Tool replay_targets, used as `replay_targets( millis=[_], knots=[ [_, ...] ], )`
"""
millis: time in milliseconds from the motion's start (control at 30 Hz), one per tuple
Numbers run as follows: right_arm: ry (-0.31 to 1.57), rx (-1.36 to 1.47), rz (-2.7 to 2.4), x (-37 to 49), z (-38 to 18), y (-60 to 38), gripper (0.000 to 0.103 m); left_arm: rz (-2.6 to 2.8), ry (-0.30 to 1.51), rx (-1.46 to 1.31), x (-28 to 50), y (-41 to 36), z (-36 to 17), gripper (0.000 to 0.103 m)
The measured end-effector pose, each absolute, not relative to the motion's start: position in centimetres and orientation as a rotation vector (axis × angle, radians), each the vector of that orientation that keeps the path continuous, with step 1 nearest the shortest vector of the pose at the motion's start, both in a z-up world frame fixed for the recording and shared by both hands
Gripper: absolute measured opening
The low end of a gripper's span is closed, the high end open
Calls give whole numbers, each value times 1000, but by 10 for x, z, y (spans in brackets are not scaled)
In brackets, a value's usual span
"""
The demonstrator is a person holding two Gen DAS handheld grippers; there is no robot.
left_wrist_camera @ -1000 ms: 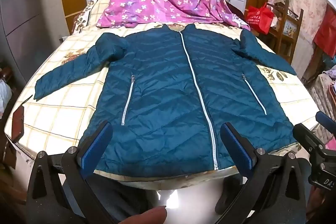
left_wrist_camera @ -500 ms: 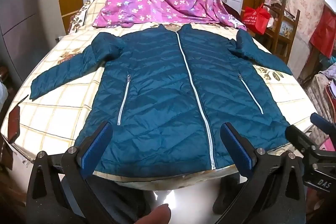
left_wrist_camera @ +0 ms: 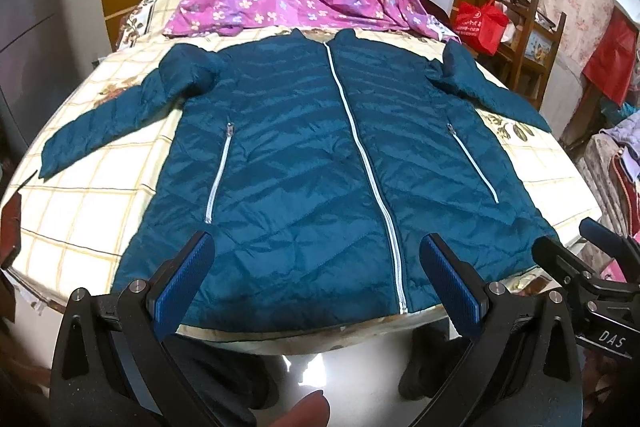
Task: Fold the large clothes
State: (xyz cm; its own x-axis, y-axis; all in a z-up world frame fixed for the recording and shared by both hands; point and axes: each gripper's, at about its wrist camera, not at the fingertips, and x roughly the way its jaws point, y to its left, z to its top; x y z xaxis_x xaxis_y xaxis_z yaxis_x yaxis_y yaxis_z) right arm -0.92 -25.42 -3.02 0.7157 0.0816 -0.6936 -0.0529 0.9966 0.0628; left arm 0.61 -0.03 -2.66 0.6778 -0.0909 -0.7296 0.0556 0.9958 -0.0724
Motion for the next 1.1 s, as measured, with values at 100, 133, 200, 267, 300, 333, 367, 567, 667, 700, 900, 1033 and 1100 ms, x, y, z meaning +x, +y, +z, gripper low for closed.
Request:
replay_targets(
  millis=[100, 133, 200, 267, 300, 333, 367, 567, 667, 700, 900, 1033, 1100],
  knots=[
    [775, 36, 65, -8, -33, -255, 101, -78, 821, -52, 8, 3, -30, 103],
    [774, 35, 62, -8, -33, -255, 101, -76, 815, -52, 9, 4, -30, 103],
    [773, 35, 60, -7, -33, -255, 101, -65, 780, -52, 7, 8, -27, 103],
    [774, 39, 57, -7, -34, -256, 101, -63, 753, -56, 6, 11, -24, 103],
    [774, 39, 56, -7, -34, -256, 101, -76, 734, -69, 5, 13, -22, 103],
    [775, 41, 56, -7, -35, -256, 101, -93, 721, -86, 6, 16, -21, 103],
    [776, 44, 57, -7, -35, -257, 101, -126, 716, -115, 6, 17, -21, 103],
    [770, 48, 60, -8, -35, -258, 101, -171, 762, -76, 9, 6, -25, 103],
    [770, 51, 62, -8, -34, -260, 101, -161, 797, -72, 10, 3, -29, 103],
    [769, 51, 61, -8, -34, -260, 101, -147, 803, -67, 10, 3, -31, 103],
    [761, 54, 61, -9, -34, -260, 101, -112, 809, -84, 10, 12, -38, 103],
    [764, 57, 62, -10, -33, -260, 101, -52, 799, -61, 8, 9, -37, 103],
    [759, 58, 66, -11, -32, -260, 101, -43, 798, -50, 8, 7, -37, 103]
  ],
)
